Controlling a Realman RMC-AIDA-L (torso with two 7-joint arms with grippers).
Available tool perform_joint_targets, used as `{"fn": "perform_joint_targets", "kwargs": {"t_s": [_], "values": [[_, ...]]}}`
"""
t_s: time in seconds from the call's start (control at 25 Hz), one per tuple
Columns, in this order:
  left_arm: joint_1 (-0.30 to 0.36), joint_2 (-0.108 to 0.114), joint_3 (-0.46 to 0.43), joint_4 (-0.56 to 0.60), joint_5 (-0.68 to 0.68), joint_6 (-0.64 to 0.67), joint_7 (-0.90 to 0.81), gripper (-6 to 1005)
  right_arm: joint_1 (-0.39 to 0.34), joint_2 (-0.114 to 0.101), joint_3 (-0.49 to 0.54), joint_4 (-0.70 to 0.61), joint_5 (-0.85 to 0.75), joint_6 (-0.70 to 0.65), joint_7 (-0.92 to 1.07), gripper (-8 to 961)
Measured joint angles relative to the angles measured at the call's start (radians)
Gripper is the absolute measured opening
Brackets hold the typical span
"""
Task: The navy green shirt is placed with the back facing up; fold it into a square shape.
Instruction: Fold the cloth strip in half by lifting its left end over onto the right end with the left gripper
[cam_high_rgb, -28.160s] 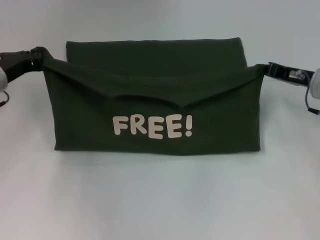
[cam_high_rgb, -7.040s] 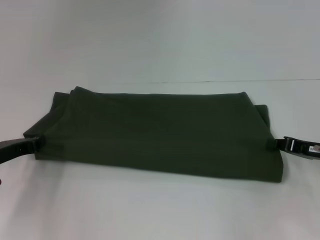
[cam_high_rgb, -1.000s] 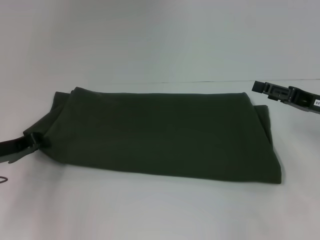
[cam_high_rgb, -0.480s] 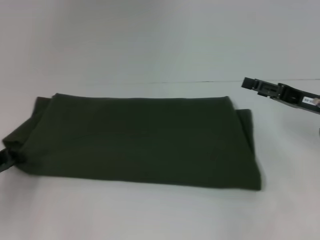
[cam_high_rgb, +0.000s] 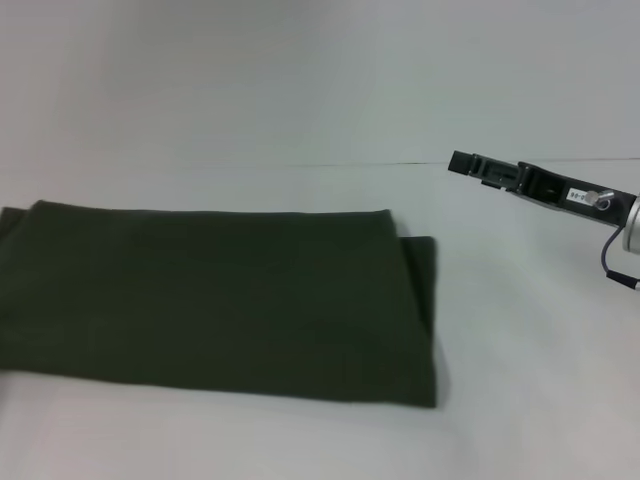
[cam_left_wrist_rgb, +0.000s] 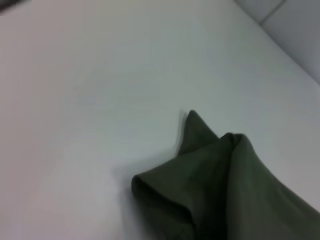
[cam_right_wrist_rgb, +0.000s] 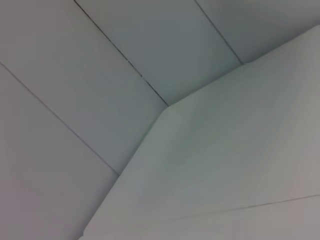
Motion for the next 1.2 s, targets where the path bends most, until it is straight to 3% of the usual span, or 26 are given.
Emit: {"fn": "perform_joint_targets", "kwargs": {"t_s": [0.12,0.2,0.36,0.6,0.8,0.88,0.96,1.08,1.2], "values": [[0.008,0.011,-0.029,0.006,0.003,0.011,0.008,31,0.005,0.001,0.0,0.014,0.0,0.007,-0.011,922],[0.02,0.034,-0.057,0.006,0.016,0.004,0.026,31,0.008,0.001,0.0,0.023,0.0,0.008,-0.018,922],[0.015,0.047,-0.084,0.006,0.055,0.001,0.029,32,0.008,0.001,0.0,0.026,0.0,0.009,-0.018,921],[-0.008,0.049,-0.096,0.038,0.059,0.041,0.03,32,-0.004,-0.002,0.001,0.027,0.0,0.01,-0.027,921],[-0.055,0.04,-0.091,0.093,-0.039,0.261,0.042,32,-0.025,-0.008,0.01,0.026,0.015,0.011,-0.039,921],[-0.09,0.028,-0.085,0.111,-0.105,0.391,0.056,31,-0.041,-0.013,0.01,0.019,0.029,0.006,-0.041,921],[-0.147,-0.002,-0.071,0.129,-0.153,0.507,0.063,31,-0.063,-0.025,0.011,0.011,0.048,-0.006,-0.04,921],[-0.238,-0.074,-0.008,0.148,-0.166,0.582,0.064,31,-0.122,-0.057,0.012,-0.009,0.1,-0.06,-0.035,920],[-0.303,-0.146,0.117,0.102,-0.159,0.533,0.077,31,-0.19,-0.096,0.02,-0.023,0.163,-0.113,-0.033,920]]}}
